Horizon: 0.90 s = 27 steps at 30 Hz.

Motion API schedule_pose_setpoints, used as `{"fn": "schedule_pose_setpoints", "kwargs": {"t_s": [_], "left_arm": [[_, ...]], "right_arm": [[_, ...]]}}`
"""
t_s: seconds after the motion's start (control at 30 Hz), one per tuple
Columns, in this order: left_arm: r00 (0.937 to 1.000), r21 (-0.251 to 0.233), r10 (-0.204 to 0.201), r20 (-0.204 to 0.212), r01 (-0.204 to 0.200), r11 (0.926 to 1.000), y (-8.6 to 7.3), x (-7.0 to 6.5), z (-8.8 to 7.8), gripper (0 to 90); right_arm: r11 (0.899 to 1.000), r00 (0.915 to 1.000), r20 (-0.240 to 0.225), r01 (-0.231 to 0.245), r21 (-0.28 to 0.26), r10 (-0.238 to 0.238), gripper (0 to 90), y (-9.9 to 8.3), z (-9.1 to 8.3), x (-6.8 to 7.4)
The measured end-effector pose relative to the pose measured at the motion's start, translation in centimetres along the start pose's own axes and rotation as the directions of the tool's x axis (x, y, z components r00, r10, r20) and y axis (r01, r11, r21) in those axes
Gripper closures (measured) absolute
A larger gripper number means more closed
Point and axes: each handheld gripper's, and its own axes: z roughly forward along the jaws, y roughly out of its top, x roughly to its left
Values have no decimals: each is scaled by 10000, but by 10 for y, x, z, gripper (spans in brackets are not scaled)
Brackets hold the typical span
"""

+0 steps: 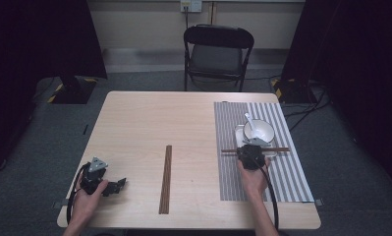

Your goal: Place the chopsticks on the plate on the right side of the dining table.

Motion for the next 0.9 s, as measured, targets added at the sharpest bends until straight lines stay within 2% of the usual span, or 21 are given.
{"fn": "schedule_pose_setpoints", "kwargs": {"t_s": [0.1, 0.17, 0.43, 0.63, 0.9], "left_arm": [[10000, 0, -1, -1, 1, 10000, 0, 0, 0, 3], [10000, -9, -15, -1, 15, 10000, 0, 0, 0, 3], [10000, -8, -11, -2, 11, 10000, 0, 0, 0, 3], [10000, -9, -12, -1, 12, 10000, 0, 0, 0, 3], [10000, -6, -9, 0, 9, 10000, 0, 0, 0, 3]], "right_arm": [[10000, 9988, -483, 11, -79, -14, 888, 6, 2, 13], [9999, 9977, -667, 107, 69, -102, 883, 8, 8, 23], [9986, 9917, -1191, 514, 139, -494, 874, 17, 26, 59], [9979, 9935, -1076, 436, 474, -383, 874, 15, 41, 65], [9978, 9960, -863, 281, 599, -229, 866, 14, 47, 65]]}}
